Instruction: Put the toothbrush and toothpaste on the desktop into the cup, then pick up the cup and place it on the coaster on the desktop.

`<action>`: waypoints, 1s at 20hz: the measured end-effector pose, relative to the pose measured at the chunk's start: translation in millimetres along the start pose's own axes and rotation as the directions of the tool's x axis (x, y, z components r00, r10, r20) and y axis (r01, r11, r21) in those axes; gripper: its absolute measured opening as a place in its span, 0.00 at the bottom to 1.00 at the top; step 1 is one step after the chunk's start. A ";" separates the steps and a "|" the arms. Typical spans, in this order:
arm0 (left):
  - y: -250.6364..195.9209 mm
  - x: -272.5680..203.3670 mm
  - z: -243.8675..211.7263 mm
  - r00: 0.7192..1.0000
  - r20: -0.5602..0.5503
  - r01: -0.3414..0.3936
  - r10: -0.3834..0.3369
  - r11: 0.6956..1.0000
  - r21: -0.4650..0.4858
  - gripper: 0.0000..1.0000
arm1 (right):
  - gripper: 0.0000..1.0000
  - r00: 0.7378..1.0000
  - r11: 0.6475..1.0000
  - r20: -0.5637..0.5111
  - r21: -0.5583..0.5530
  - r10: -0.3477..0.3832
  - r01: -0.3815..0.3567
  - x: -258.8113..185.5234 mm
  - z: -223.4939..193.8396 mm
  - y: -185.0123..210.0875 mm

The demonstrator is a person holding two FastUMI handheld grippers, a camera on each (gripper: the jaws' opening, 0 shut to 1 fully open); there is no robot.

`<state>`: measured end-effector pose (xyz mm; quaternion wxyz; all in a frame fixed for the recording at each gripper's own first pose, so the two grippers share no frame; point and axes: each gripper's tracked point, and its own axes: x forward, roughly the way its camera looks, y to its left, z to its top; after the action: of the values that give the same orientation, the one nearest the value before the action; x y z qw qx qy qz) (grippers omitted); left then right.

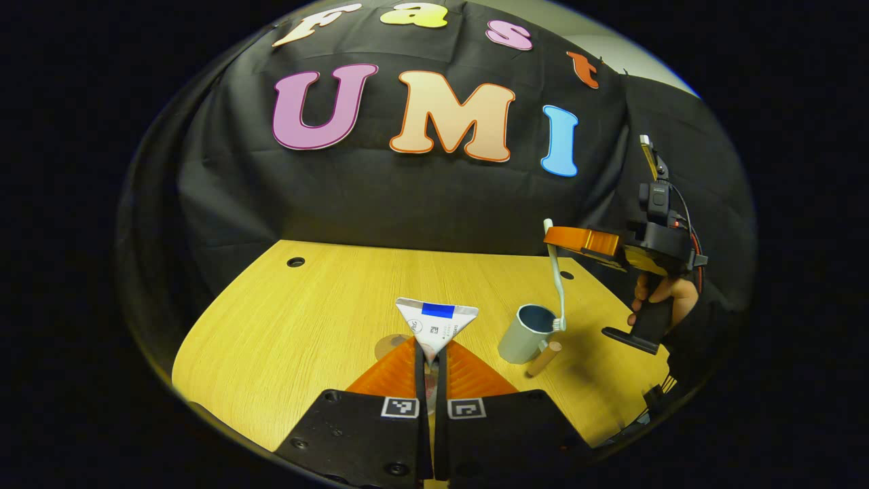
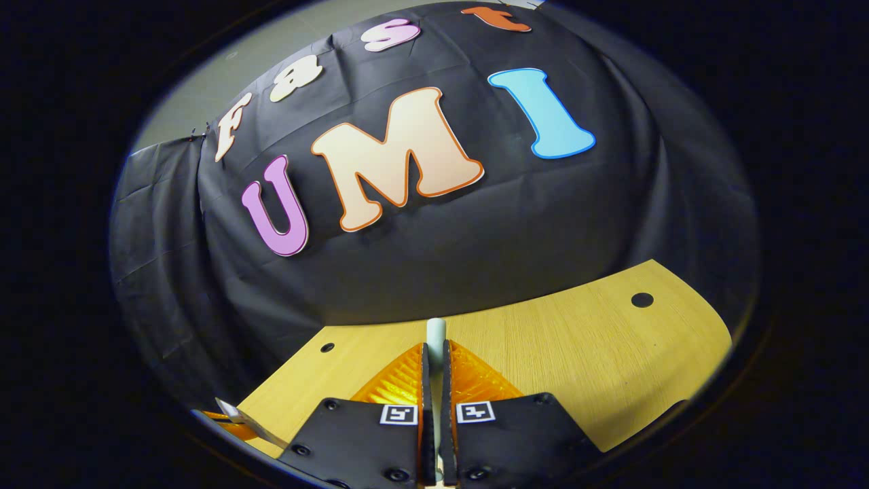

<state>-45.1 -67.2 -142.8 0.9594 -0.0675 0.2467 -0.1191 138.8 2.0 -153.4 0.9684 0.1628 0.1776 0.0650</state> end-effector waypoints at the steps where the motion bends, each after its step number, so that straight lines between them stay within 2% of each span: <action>1: 0.1 -2.0 0.2 1.000 0.000 -0.004 0.004 1.000 -0.003 0.01 | 0.06 1.000 1.000 0.007 -0.003 -0.006 0.006 4.3 -0.4 -3.0; 5: 3.9 -5.8 0.4 1.000 0.005 -0.026 0.026 1.000 -0.008 0.01 | 0.06 0.999 0.999 0.002 -0.040 -0.035 0.035 17.3 -10.1 -13.4; 10: 2.7 -3.7 2.4 1.000 0.007 -0.025 0.026 0.999 -0.028 0.01 | 0.07 0.999 0.995 -0.007 -0.096 -0.038 0.037 21.7 -18.5 -14.4; 11: 1.6 -3.3 2.1 1.000 0.007 -0.023 0.023 0.999 -0.027 0.01 | 0.13 0.999 0.994 -0.017 -0.100 -0.039 0.037 18.4 -23.1 -14.8; 13: -1.4 -1.5 4.2 1.000 0.009 -0.012 0.012 1.000 -0.022 0.01 | 0.14 0.998 0.994 -0.036 -0.105 -0.042 0.038 13.2 -29.9 -17.0; 14: -2.7 -0.7 4.9 1.000 0.010 -0.006 0.006 1.000 -0.021 0.01 | 0.06 0.998 0.995 -0.046 -0.098 -0.037 0.032 11.7 -33.2 -16.7; 18: -10.0 6.3 10.0 1.000 0.015 0.022 -0.022 1.000 -0.017 0.01 | 0.43 0.996 0.996 -0.084 -0.088 -0.022 0.014 -5.0 -45.9 -18.0; 20: -16.6 10.5 14.5 0.999 0.019 0.040 -0.040 0.999 -0.011 0.01 | 0.81 0.995 0.994 -0.099 -0.107 -0.024 0.013 -16.2 -51.5 -21.1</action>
<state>-32.4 -84.9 -131.9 0.9587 -0.0789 0.2369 -0.1363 106.4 -5.7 -200.9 0.9661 0.1058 0.2238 0.0734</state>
